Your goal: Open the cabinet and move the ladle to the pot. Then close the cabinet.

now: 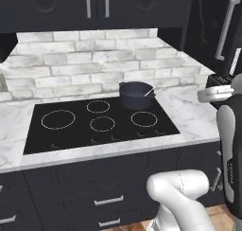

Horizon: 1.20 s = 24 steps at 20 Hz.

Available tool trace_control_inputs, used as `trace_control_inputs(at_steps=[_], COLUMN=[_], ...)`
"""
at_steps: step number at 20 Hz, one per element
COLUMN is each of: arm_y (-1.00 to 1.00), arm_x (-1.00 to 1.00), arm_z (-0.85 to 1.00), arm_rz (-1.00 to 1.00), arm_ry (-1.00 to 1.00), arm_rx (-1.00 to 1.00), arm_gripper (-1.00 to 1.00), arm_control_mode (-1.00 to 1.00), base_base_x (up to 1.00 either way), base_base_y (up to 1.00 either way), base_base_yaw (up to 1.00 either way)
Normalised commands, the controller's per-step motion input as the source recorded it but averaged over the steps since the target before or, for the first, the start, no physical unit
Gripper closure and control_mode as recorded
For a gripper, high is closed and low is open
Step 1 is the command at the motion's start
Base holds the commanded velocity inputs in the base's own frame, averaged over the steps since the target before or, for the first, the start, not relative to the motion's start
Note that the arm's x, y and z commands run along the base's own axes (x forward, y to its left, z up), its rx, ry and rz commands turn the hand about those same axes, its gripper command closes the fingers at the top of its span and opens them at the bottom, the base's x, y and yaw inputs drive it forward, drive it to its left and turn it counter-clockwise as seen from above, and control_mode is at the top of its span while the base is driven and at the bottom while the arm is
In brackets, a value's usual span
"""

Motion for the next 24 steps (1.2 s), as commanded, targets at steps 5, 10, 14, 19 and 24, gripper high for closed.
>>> trace_control_inputs(at_steps=[5,10,14,19,24], arm_y=[0.0,0.0,0.0,0.0,0.0], arm_x=[0.0,0.0,0.0,0.0,0.0], arm_z=[0.0,0.0,0.0,0.0,0.0], arm_rz=[0.0,0.0,0.0,0.0,0.0], arm_ry=[0.0,0.0,0.0,0.0,0.0], arm_rx=[0.0,0.0,0.0,0.0,0.0], arm_gripper=[-1.0,-1.0,-1.0,-1.0,-1.0], arm_control_mode=[1.0,1.0,1.0,1.0,1.0], base_base_x=[-0.58,-0.01,0.04,0.23,0.44], base_base_y=[-0.4,-0.73,-0.75,-0.51,-0.36], base_base_yaw=[-0.18,-0.13,-0.01,0.0,0.0])
